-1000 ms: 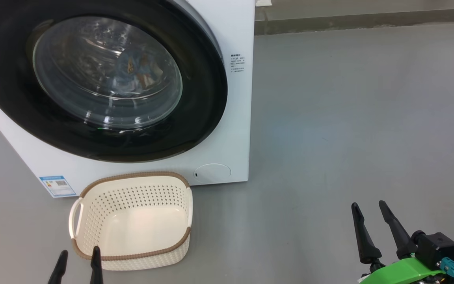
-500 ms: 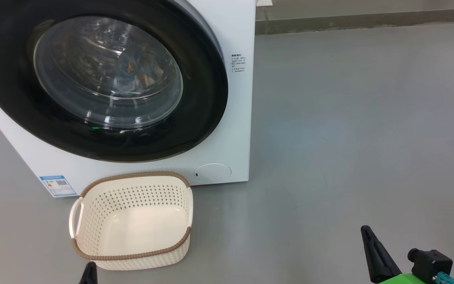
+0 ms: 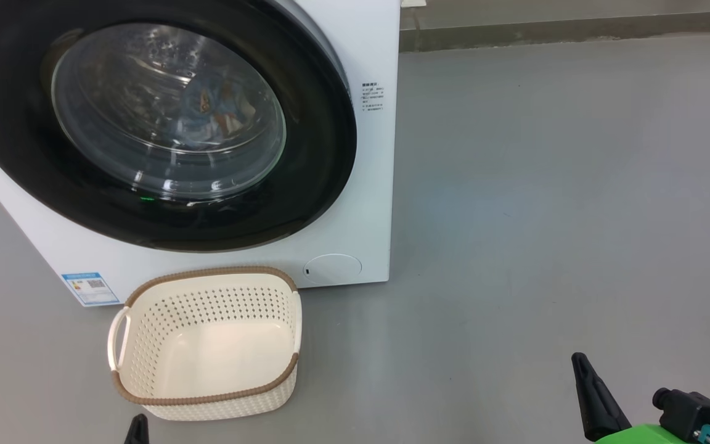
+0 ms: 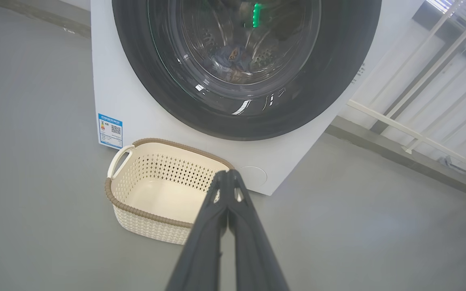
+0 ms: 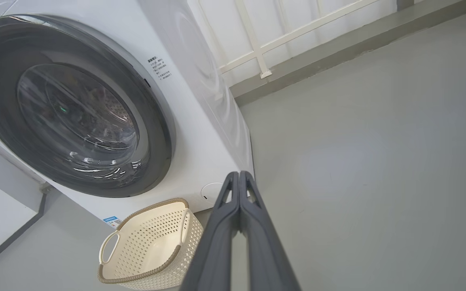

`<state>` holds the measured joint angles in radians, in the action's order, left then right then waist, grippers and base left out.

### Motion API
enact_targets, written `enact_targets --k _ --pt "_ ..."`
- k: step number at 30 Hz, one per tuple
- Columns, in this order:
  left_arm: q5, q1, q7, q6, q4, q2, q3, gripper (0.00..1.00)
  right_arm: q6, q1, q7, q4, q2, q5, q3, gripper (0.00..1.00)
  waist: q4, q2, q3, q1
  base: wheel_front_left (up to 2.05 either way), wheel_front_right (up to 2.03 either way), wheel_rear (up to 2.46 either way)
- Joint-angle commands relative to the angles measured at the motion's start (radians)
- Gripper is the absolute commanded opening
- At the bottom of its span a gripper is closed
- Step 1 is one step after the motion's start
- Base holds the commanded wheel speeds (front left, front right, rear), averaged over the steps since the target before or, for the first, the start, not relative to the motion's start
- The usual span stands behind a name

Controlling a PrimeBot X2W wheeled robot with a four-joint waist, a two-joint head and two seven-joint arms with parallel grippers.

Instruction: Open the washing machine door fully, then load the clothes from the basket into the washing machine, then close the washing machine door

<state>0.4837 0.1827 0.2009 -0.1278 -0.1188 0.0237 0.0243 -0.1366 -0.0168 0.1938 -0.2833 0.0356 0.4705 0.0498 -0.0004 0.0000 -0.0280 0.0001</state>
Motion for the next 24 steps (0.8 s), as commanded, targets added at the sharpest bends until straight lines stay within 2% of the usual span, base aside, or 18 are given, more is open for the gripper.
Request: enact_targets --k 1,24 --pt "0.035 -0.048 -0.007 0.0 0.016 0.02 0.01 0.0 0.001 0.04 -0.008 0.026 0.007 0.035 0.005 0.0 0.0 0.0 0.0 -0.0001 0.0 0.0 0.0" --pt "0.279 -0.1 -0.066 -0.001 -0.014 0.028 0.018 0.0 0.002 0.058 -0.073 0.029 0.009 0.274 0.018 0.0 0.0 0.0 0.007 -0.0001 0.0 0.0 0.0"
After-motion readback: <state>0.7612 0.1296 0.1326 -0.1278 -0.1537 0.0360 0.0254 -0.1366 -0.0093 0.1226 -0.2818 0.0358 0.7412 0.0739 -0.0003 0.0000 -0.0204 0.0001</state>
